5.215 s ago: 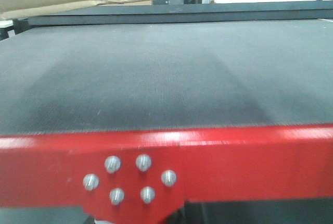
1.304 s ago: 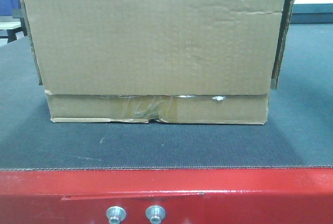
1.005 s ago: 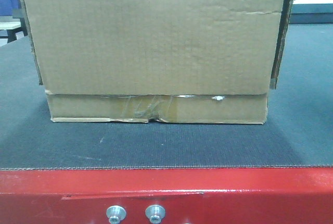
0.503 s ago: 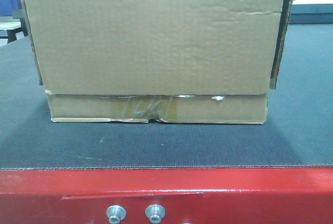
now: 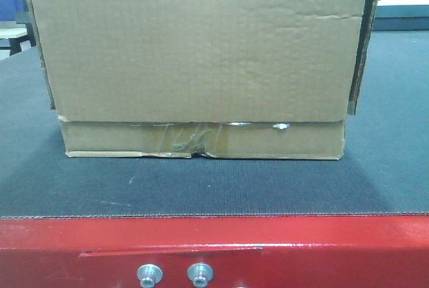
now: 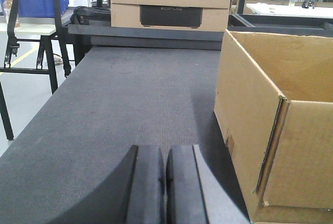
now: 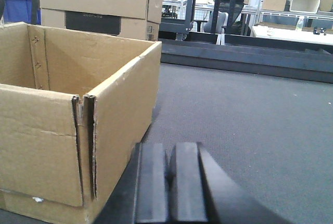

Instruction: Grab carton from right shelf to conveyor

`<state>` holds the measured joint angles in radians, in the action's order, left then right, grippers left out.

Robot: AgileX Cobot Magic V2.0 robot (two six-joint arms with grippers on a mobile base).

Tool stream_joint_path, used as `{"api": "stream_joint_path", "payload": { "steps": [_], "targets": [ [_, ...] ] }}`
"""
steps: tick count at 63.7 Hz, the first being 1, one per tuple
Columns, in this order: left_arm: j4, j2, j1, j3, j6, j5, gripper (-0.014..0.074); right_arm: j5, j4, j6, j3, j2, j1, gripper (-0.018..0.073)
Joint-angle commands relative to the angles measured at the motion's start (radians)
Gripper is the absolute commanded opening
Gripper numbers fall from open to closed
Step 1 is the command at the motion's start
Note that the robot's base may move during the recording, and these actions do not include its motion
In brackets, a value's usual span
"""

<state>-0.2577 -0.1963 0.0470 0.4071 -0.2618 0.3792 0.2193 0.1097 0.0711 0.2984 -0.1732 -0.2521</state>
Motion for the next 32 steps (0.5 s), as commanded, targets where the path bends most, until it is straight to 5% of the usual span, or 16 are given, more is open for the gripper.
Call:
{"api": "stream_joint_path", "payload": {
  "steps": [1, 27, 32],
  "targets": [
    [0.001, 0.002, -0.004, -0.001, -0.003, -0.024, 0.0013, -0.027, -0.001, 0.0, 0.0, 0.006, 0.003, -0.0067],
    [0.007, 0.0, -0.009, -0.015, -0.003, -0.025, 0.0013, -0.027, -0.001, 0.0, 0.0, 0.006, 0.003, -0.0067],
    [0.031, 0.011, -0.034, -0.033, 0.053, -0.028, 0.0013, -0.027, -0.001, 0.0, 0.0, 0.006, 0.003, -0.0067]
  ]
}}
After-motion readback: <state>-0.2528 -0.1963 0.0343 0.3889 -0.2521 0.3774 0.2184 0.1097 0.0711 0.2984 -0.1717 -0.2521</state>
